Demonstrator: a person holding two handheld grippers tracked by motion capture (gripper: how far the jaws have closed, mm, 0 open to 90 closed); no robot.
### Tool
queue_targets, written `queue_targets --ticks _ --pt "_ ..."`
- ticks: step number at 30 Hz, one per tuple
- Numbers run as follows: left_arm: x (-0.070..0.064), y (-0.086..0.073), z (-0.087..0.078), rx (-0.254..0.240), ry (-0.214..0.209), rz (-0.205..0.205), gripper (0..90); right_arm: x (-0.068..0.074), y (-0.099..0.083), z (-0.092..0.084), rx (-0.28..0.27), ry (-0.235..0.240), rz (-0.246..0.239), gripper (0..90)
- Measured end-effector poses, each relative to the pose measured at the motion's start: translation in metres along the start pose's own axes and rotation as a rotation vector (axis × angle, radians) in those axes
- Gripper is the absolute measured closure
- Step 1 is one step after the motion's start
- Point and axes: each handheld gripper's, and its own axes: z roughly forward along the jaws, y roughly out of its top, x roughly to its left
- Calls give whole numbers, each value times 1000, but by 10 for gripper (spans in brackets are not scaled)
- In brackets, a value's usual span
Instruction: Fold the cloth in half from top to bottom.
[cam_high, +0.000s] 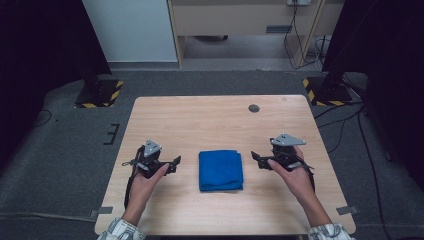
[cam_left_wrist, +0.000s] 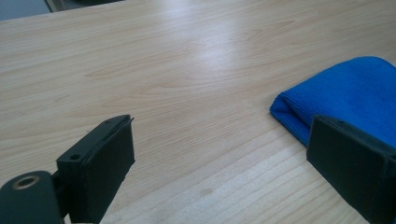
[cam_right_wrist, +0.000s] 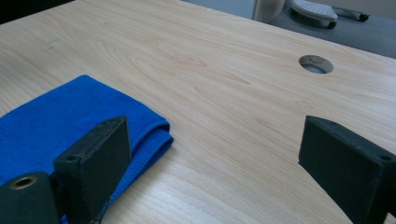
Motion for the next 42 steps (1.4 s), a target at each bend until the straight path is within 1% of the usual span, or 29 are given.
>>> queue_targets --ticks 3,4,5,6,7,10,12,13,17,18,20,22,23,25,27,28,29,30,31,32,33,35,36,38,39,40,42 --pt "6 -1 -1 9 13 -6 69 -5 -2 -1 4 -15 2 92" --pt "9 -2 -2 17 24 -10 69 -8 -3 -2 11 -22 6 91" --pt "9 -2 -2 17 24 -10 69 -8 -3 -2 11 -22 6 91" --pt "12 -2 -2 14 30 -16 69 -11 -5 -3 11 -35 11 91" --pt "12 -2 -2 14 30 -16 69 -13 -6 -4 15 -37 10 91" --pt "18 -3 -5 9 42 -34 70 -18 -9 -6 18 -54 19 91" --pt "20 -3 -5 10 45 -37 70 -20 -10 -6 20 -57 23 91" --pt "22 -4 -5 11 47 -40 71 -23 -12 -7 25 -68 32 91" --pt "25 -5 -5 15 50 -43 71 -28 -15 -6 36 -84 35 91" --pt "26 -6 -5 18 50 -44 71 -32 -18 -6 45 -93 48 92" --pt "28 -7 -4 27 53 -44 71 -34 -20 -5 52 -98 54 92" --pt "32 -10 -1 52 58 -41 70 -40 -26 -3 77 -111 68 91" --pt "32 -10 -1 52 58 -41 70 -40 -26 -3 77 -111 68 91" --pt "33 -13 2 81 73 -34 70 -44 -30 -2 89 -123 74 91" --pt "35 -16 5 99 72 -39 71 -48 -35 -1 105 -134 87 92" --pt "35 -17 6 108 73 -38 71 -50 -37 0 116 -136 96 93" --pt "36 -19 9 130 78 -33 71 -53 -41 2 138 -139 103 93" --pt "36 -19 9 130 78 -33 71 -54 -42 3 145 -139 106 93" --pt "37 -21 10 141 87 -24 71 -54 -42 3 145 -139 106 94" --pt "38 -22 11 149 95 -24 71 -56 -43 3 161 -133 114 97" --pt "40 -23 13 160 99 -27 71 -58 -44 3 172 -137 121 101" --pt "42 -25 14 169 100 -37 71 -62 -45 2 170 -170 126 110" --pt "43 -25 14 174 103 -39 72 -65 -46 1 172 -183 136 107" --pt "44 -27 16 181 106 -39 71 -69 -48 0 177 -189 149 99" --pt "44 -27 17 187 108 -36 71 -73 -52 1 193 -193 158 85" --pt "44 -28 18 192 110 -34 71 -73 -52 1 193 -193 158 85" --pt "44 -30 20 206 112 -27 71 -75 -56 4 224 -203 163 81"
